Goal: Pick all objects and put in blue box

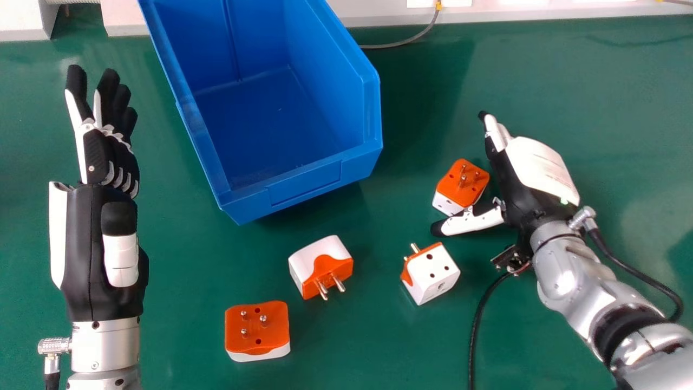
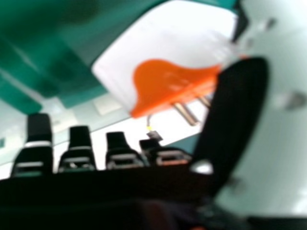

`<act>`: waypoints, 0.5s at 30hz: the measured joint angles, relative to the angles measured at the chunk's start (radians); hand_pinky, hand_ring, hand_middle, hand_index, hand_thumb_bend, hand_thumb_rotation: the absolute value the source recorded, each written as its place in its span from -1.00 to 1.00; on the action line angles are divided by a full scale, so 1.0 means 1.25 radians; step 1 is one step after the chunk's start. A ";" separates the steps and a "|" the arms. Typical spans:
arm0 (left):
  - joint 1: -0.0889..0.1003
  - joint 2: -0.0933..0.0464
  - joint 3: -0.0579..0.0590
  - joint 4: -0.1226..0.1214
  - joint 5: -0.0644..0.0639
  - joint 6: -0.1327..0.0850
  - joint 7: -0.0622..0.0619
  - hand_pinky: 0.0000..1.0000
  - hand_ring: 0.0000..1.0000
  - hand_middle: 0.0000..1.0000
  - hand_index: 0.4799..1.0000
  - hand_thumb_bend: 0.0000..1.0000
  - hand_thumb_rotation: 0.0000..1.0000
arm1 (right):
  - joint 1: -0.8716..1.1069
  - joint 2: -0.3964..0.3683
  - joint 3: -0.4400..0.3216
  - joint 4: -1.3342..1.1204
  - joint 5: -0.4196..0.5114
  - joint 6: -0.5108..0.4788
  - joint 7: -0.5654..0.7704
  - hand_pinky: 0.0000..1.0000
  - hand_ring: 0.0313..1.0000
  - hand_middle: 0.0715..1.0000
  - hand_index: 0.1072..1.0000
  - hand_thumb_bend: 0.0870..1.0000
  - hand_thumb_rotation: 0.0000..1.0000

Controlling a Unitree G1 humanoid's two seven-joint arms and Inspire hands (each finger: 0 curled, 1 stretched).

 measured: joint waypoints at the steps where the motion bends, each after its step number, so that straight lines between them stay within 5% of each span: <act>1: 0.000 0.000 0.000 0.000 -0.004 0.000 0.000 1.00 1.00 1.00 1.00 1.00 1.00 | -0.002 0.002 0.007 0.000 -0.001 0.004 0.000 0.55 0.85 0.96 1.00 1.00 -0.43; 15: 0.000 -0.001 0.000 0.000 -0.010 -0.001 -0.006 1.00 1.00 1.00 1.00 0.99 1.00 | -0.027 0.012 0.078 0.000 -0.007 0.049 -0.003 0.43 0.83 0.96 1.00 1.00 -0.44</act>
